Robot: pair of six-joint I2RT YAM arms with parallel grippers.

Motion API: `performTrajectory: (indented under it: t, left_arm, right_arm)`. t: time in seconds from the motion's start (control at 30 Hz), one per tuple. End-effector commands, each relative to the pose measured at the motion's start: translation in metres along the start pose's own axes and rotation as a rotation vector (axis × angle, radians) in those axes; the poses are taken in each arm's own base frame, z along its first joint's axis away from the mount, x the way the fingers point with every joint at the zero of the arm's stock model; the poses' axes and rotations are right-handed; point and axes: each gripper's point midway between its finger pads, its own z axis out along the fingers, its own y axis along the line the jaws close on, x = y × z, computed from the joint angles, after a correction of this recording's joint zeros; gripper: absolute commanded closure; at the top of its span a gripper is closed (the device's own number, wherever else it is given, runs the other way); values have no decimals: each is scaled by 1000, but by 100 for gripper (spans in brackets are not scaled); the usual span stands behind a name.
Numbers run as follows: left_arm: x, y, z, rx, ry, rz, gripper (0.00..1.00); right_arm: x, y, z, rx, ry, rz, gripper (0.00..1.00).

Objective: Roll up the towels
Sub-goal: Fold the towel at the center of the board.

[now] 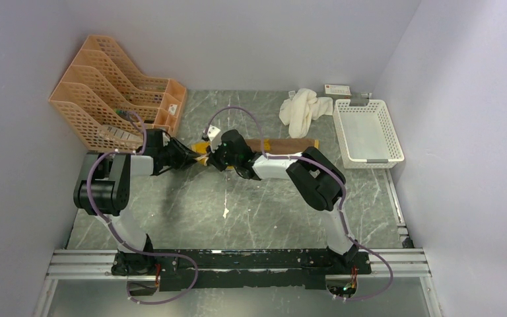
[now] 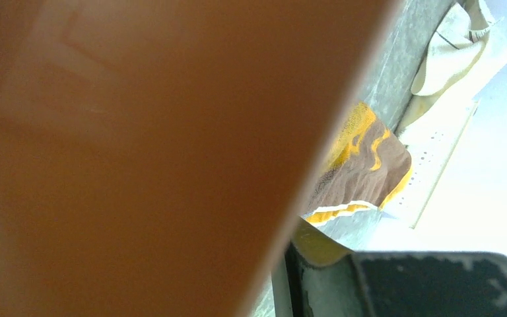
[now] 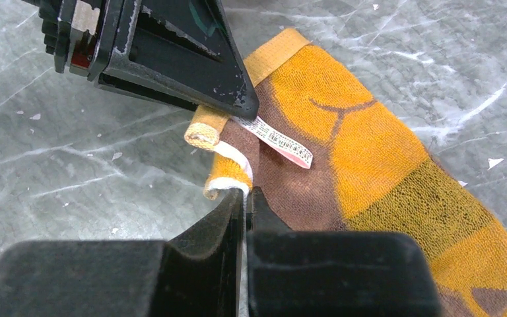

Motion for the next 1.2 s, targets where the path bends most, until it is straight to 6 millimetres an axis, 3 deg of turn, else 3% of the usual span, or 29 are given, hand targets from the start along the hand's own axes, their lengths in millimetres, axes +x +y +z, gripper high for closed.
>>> performTrajectory:
  t: [0.0, 0.13, 0.3, 0.8, 1.17]
  left_arm:
    - [-12, -6, 4, -11, -60, 15, 54]
    - [-9, -14, 9, -1, -57, 10, 43]
    - [-10, -18, 9, 4, -69, -4, 37]
    - [-14, -25, 11, 28, -79, -59, 38]
    - [-7, -60, 10, 129, -7, -55, 37]
  right_arm:
    - [-17, 0, -8, -2, -42, 2, 100]
    - [-19, 4, -7, -24, -45, 9, 100]
    - [-21, 13, -5, -82, -41, 14, 100]
    - [-20, 19, -6, -123, -35, 20, 100]
    - [-23, 8, -9, -111, -59, 39, 100]
